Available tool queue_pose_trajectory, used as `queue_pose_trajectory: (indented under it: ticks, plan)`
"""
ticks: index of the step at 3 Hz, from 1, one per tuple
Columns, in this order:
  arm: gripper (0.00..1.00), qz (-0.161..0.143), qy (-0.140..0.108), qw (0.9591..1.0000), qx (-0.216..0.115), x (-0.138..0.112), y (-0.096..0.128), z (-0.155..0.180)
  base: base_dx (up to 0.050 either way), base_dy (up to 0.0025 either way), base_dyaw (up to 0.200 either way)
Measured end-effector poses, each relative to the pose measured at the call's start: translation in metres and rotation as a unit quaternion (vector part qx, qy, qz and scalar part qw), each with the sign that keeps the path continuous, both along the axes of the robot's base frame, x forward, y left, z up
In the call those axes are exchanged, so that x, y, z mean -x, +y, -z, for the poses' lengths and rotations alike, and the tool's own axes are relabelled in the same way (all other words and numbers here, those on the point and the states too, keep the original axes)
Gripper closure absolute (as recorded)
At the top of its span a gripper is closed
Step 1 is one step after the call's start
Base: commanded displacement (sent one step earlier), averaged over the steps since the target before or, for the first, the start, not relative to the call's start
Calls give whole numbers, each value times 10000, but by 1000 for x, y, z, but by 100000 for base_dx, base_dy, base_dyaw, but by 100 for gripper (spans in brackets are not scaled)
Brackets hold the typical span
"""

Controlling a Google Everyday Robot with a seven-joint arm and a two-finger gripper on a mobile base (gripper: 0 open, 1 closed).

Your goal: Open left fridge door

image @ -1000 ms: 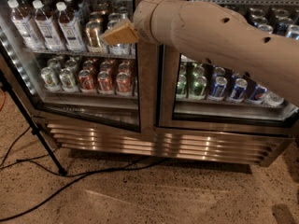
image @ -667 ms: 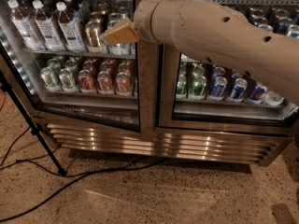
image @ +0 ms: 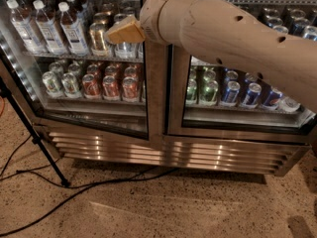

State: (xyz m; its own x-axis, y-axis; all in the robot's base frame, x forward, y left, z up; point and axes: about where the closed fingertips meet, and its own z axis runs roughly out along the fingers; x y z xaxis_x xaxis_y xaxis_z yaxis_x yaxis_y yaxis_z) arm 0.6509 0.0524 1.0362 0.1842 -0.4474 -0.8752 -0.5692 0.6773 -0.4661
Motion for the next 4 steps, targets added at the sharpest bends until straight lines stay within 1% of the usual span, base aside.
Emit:
queue_pose_trajectory:
  ticks: [1,4]
  plan:
    - [19,6,109,9999,-34,7,-4,3,0,0,0]
    - [89,6,108,9999,-34,8,-4,3,0,0,0]
